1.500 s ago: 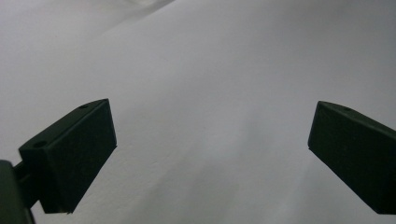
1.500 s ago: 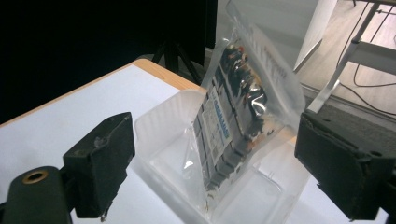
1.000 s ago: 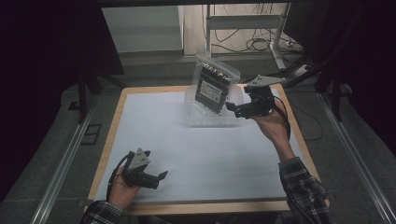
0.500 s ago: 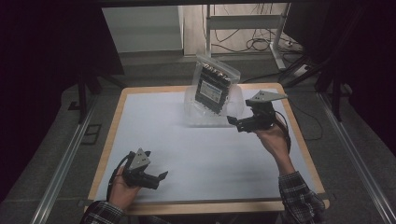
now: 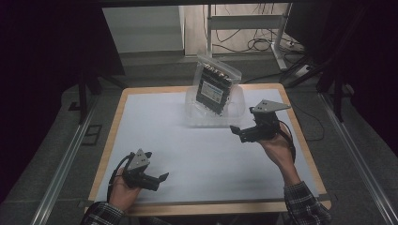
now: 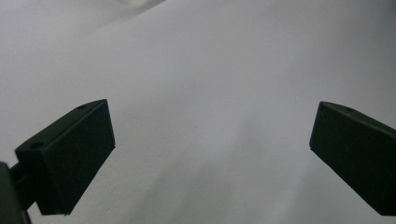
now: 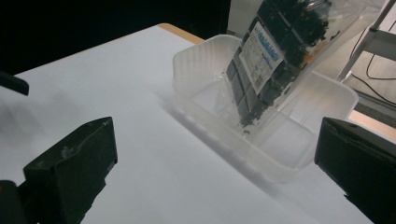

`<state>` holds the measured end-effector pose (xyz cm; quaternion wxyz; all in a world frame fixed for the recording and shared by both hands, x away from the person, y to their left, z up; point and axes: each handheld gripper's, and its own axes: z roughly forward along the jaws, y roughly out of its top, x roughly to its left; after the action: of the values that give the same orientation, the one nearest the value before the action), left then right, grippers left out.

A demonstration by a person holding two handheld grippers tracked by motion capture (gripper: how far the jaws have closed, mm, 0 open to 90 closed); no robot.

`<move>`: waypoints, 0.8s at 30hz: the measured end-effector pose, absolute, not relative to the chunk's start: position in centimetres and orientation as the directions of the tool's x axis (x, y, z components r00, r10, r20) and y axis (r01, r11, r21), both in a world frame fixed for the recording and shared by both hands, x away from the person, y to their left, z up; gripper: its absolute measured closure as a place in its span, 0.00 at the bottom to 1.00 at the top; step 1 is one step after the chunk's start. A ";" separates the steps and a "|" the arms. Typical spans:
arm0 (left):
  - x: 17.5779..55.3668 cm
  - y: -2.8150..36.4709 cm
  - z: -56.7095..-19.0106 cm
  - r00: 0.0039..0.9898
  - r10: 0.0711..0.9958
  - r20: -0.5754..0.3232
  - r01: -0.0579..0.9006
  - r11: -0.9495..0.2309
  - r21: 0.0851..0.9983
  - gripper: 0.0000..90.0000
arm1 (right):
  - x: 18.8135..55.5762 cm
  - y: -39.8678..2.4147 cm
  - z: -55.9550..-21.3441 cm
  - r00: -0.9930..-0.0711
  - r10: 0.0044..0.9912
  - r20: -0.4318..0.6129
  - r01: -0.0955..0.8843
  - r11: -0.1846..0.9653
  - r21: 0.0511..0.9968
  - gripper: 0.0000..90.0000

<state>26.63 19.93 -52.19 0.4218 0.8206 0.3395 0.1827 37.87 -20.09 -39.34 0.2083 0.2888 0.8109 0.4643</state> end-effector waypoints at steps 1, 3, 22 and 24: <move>26.6 19.9 -52.2 0.704 0.710 0.007 0.405 -0.409 0.818 0.00 | 37.7 -20.1 -39.4 -0.748 0.660 -0.073 0.275 0.408 0.871 0.00; 26.6 20.0 -52.1 0.705 0.710 -0.001 0.408 -0.404 0.819 0.00 | 37.4 -20.1 -39.7 -0.750 0.657 -0.074 0.280 0.417 0.865 0.00; 26.5 19.9 -52.2 0.708 0.706 0.020 0.393 -0.417 0.820 0.00 | 34.9 -19.6 -43.0 -0.772 0.633 -0.056 0.300 0.440 0.847 0.00; 26.5 19.8 -52.2 0.708 0.706 0.023 0.392 -0.419 0.819 0.00 | 34.7 -19.7 -43.6 -0.770 0.636 -0.047 0.309 0.436 0.845 0.00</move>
<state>26.47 19.82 -52.19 0.4230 0.8217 0.3339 0.1857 34.74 -19.70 -43.60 0.1828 0.2855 0.8275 0.4476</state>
